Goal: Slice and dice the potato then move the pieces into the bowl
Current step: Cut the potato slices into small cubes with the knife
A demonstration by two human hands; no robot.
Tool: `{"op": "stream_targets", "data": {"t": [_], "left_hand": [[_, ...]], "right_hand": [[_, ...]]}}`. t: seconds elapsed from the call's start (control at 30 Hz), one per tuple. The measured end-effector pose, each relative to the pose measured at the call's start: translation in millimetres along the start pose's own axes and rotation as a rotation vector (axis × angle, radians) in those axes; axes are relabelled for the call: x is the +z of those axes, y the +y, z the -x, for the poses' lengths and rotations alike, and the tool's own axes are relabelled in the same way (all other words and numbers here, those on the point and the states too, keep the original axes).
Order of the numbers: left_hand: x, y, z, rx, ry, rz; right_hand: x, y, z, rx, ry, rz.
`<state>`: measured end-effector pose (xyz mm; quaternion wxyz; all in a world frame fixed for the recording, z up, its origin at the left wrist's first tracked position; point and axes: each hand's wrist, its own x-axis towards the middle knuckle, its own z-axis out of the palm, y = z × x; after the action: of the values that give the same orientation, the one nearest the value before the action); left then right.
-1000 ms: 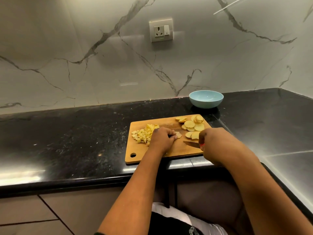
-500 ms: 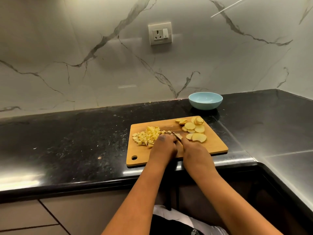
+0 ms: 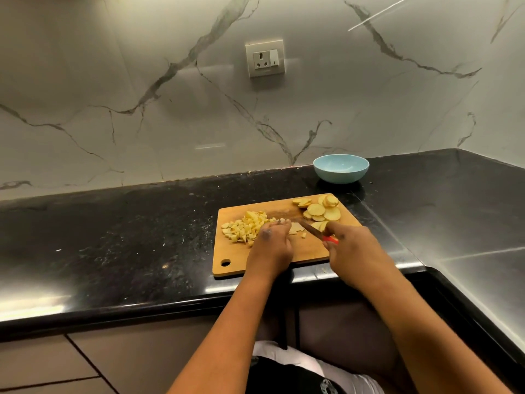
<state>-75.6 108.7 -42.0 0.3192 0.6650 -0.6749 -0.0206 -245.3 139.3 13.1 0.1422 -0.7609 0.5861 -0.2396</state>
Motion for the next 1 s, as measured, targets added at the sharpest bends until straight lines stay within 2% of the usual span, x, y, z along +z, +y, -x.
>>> {"op": "stream_targets", "data": {"t": [0.1, 0.57, 0.73, 0.83, 1.0], "left_hand": [[-0.7, -2.3, 3.1, -0.041, 0.068, 0.014], [4.9, -8.2, 7.1, 0.028, 0.06, -0.034], [4.3, -7.8, 7.0, 0.04, 0.04, -0.053], [4.2, -7.4, 6.6, 0.021, 0.012, -0.054], [2.4, -4.4, 6.7, -0.002, -0.018, -0.037]], "right_hand": [[21.5, -1.8, -4.6, -0.048, 0.03, -0.055], [52.2, 3.0, -6.9, -0.109, 0.031, -0.064], [54.6, -8.8, -6.9, -0.072, 0.019, 0.077], [46.0, -22.3, -6.3, -0.081, -0.025, 0.171], [4.6, -36.6, -23.1, 0.024, -0.206, 0.304]]}}
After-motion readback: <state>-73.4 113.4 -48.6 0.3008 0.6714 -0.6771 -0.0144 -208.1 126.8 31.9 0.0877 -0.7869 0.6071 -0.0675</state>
